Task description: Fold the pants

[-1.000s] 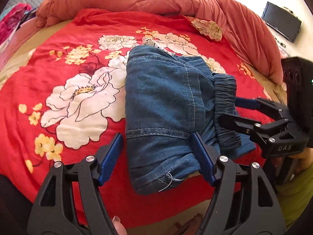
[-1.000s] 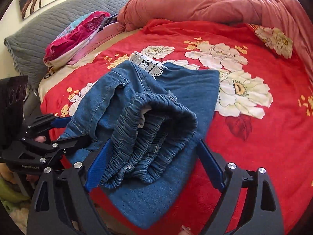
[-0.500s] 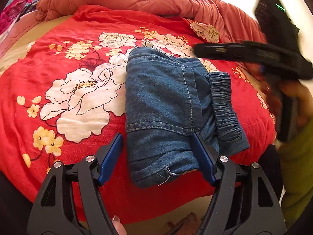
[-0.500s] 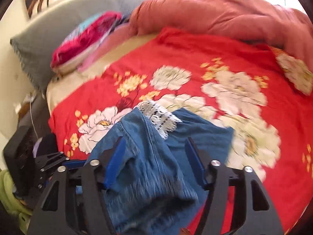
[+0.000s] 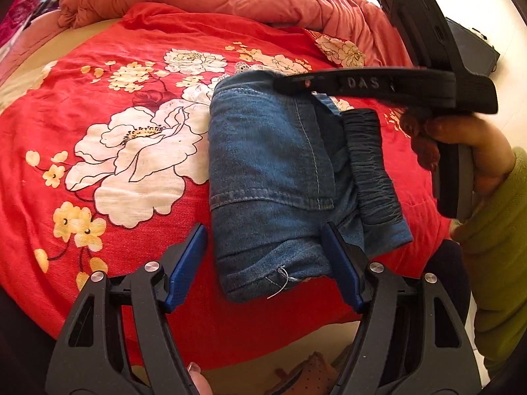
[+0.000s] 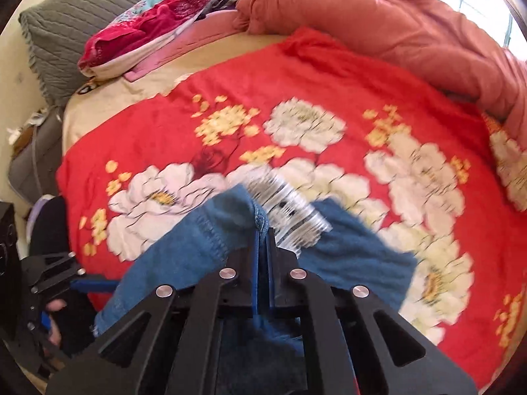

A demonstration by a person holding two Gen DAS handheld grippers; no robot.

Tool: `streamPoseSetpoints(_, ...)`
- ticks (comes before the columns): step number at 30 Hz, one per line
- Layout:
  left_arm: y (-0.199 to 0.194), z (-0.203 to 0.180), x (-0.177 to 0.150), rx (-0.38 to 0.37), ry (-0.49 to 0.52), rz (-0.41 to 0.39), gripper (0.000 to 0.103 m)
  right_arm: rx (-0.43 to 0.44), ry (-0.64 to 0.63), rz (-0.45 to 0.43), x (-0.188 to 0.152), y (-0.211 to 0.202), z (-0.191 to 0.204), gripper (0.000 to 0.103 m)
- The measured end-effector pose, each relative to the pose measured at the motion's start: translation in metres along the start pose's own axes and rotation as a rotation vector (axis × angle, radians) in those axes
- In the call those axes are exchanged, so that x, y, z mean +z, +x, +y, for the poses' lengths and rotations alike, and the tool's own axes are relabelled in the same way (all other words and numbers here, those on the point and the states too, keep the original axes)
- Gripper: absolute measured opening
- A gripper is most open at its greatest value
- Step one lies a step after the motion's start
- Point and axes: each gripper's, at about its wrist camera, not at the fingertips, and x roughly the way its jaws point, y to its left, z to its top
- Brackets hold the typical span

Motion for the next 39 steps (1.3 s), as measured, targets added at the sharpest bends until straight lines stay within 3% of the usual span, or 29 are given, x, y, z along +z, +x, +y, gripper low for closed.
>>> streamPoseSetpoints(5,0.0,-0.001,-0.001,0.003,0.002,0.002,0.064,-0.089,-0.049,0.063,0.003,0.029,0.004,0.003)
streamPoseSetpoints(9,0.001,-0.003,-0.002,0.005,0.004,0.006,0.064,-0.105,-0.022,0.076,-0.004,0.04,0.001,0.005)
streamPoseSetpoints(12,0.001,-0.004,-0.002,0.004,0.004,0.011,0.065,-0.107,0.024,0.051,-0.008,0.033,-0.007,0.012)
streamPoseSetpoints(15,0.001,-0.005,-0.003,0.003,0.005,0.013,0.066,-0.077,0.087,0.001,-0.01,0.013,-0.013,0.029)
streamPoseSetpoints(20,0.001,-0.005,-0.002,0.003,0.005,0.016,0.067,-0.049,0.113,-0.113,-0.02,-0.034,-0.006,0.041)
streamPoseSetpoints(27,0.0,-0.007,-0.006,0.007,0.009,0.019,0.067,-0.032,0.09,-0.193,-0.056,-0.077,0.019,0.041)
streamPoseSetpoints(35,-0.001,-0.008,-0.009,0.02,0.019,0.027,0.068,-0.129,0.077,-0.108,-0.097,-0.061,0.033,0.042)
streamPoseSetpoints(39,0.0,-0.009,-0.011,0.027,0.028,0.038,0.068,-0.117,0.134,-0.11,-0.111,-0.057,0.027,0.046)
